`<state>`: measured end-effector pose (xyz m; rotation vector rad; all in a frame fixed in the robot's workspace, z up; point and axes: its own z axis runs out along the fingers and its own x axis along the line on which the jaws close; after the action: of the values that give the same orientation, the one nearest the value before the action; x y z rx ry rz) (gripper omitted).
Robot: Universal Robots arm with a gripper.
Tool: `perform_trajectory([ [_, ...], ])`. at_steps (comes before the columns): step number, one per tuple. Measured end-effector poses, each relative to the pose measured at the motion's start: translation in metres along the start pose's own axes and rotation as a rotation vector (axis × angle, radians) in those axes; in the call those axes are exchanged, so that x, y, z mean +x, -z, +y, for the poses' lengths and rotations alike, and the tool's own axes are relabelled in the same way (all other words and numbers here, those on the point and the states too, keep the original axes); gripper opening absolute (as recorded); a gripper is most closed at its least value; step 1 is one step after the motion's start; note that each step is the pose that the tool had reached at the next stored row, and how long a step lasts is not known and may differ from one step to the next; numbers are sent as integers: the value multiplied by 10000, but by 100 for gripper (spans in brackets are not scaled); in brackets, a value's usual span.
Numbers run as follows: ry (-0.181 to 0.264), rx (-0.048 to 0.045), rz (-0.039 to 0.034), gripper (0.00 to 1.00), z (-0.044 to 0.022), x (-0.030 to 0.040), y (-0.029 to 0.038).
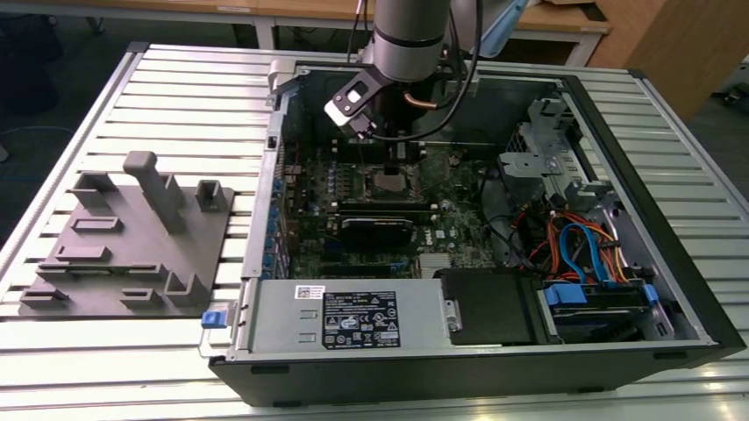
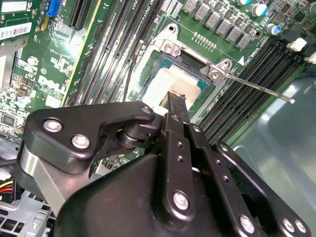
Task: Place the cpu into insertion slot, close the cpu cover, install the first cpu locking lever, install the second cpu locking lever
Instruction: 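Close the cpu cover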
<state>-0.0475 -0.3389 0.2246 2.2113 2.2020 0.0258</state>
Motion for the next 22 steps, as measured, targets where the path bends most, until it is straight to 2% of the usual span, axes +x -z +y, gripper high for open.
perform_trajectory([
  [7, 0, 0, 0, 10, 3, 0, 101],
  [18, 16, -1, 0, 10, 3, 0, 105],
  [22, 241, -1, 6, 10, 3, 0, 106],
])
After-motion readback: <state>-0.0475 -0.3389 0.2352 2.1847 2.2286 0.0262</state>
